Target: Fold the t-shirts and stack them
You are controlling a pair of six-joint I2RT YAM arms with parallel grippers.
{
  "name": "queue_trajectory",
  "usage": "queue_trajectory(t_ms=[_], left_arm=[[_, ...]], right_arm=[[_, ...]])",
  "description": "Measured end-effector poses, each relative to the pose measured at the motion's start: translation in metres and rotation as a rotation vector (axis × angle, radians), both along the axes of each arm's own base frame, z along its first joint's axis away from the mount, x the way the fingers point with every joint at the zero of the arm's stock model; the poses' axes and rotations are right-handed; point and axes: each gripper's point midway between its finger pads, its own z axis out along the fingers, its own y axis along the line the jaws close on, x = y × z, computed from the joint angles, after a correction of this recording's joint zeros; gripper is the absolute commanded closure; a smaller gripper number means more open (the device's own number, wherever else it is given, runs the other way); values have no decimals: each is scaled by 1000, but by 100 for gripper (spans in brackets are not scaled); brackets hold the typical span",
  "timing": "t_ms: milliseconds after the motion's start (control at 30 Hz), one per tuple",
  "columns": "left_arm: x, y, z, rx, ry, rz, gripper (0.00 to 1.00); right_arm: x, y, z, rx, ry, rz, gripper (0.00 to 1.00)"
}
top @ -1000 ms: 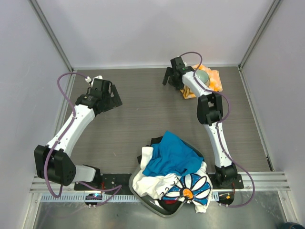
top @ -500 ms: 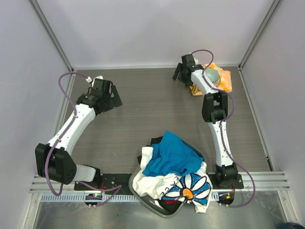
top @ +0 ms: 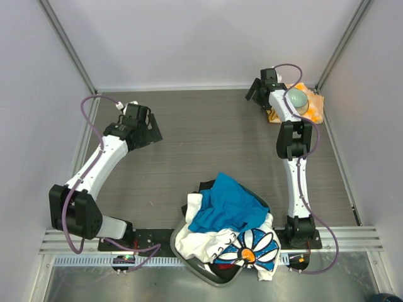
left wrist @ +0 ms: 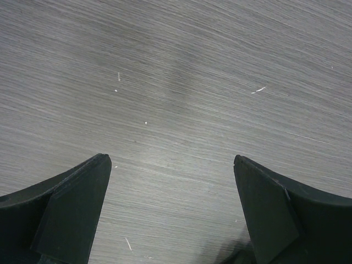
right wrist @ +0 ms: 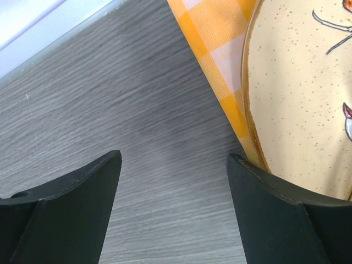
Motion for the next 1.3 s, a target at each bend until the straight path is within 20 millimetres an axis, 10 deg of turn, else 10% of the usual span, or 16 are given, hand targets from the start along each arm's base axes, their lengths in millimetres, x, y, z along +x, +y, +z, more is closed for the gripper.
queue_trajectory(t_ms=[667,1067,1300], left_arm=[[0,-1,-5,2,15,-2,0],[-3,-3,13,-26,-35,-12,0],[-6,-5,20,-44,-53,-22,0]], right_arm=[[-1,-3,5,-22,0,69,14],[-65,25,65,-108,85,138,14],[-120,-25,97,-269,130,24,13]])
